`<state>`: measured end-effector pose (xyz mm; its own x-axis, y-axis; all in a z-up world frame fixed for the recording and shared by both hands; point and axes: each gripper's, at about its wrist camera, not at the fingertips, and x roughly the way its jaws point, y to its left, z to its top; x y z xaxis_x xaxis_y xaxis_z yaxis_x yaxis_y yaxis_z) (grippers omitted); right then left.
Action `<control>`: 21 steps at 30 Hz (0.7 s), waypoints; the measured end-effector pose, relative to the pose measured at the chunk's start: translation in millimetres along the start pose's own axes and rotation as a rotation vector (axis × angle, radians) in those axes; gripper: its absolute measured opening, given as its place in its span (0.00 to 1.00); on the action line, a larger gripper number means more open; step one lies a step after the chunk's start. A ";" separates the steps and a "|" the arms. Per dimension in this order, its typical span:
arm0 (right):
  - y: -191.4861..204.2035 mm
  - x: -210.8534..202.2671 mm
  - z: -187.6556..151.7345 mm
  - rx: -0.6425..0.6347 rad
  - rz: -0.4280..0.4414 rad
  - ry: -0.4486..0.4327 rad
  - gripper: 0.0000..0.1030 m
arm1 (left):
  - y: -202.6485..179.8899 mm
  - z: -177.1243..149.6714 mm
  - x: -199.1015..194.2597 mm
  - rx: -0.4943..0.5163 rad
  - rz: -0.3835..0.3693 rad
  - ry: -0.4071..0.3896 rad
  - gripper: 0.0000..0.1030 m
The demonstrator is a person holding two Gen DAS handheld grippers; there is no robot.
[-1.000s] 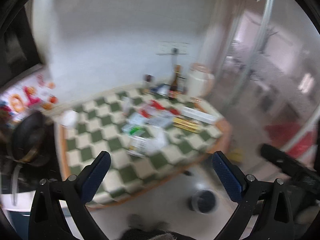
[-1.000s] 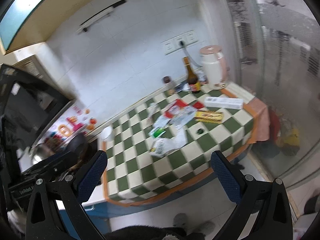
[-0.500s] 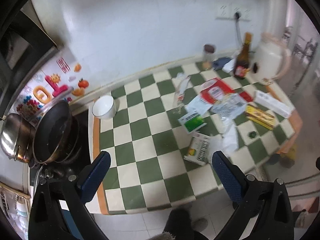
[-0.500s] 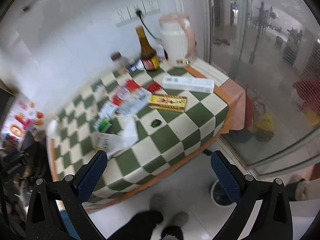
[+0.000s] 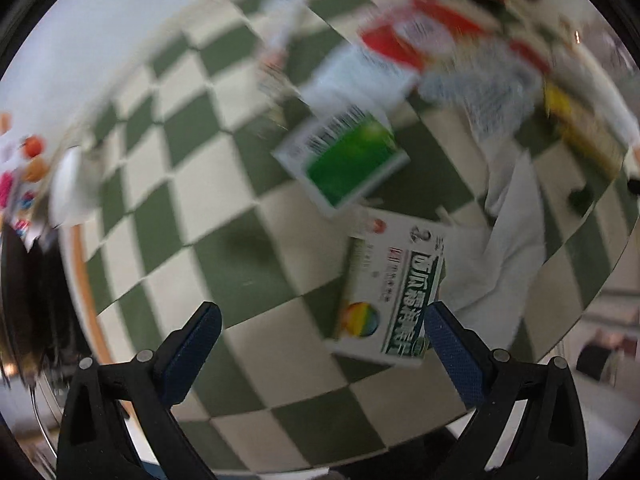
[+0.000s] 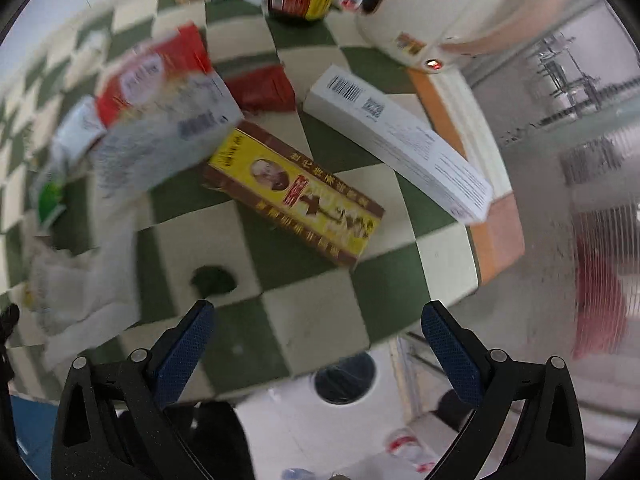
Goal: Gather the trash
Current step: 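Grasp the green medicine box with left tool while right tool grasps yellow seasoning box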
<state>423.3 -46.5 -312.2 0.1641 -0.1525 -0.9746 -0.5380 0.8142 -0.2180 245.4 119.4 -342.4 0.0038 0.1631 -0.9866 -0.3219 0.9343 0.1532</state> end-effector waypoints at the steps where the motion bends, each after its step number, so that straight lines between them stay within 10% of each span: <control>1: -1.0 6.3 3.8 -0.005 -0.006 0.014 0.97 | -5.9 2.0 9.1 0.021 -0.009 0.027 1.00; 6: -1.7 39.3 24.3 -0.050 0.014 0.054 0.96 | -28.2 10.2 21.7 0.083 -0.112 0.074 0.94; 13: 8.0 66.4 47.9 -0.137 0.059 0.044 0.82 | -18.8 13.1 12.4 0.031 -0.155 0.070 0.31; 18: 3.0 65.9 51.4 -0.083 0.089 0.037 0.68 | 12.8 7.4 8.3 -0.063 -0.137 0.077 0.31; 21: -2.3 55.5 51.9 -0.016 0.268 0.101 0.67 | 25.2 4.5 8.5 -0.130 -0.182 0.088 0.31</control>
<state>476.6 -27.8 -363.1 -0.0683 0.0115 -0.9976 -0.5643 0.8242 0.0482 241.6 145.8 -346.7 -0.0077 -0.0377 -0.9993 -0.4424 0.8963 -0.0304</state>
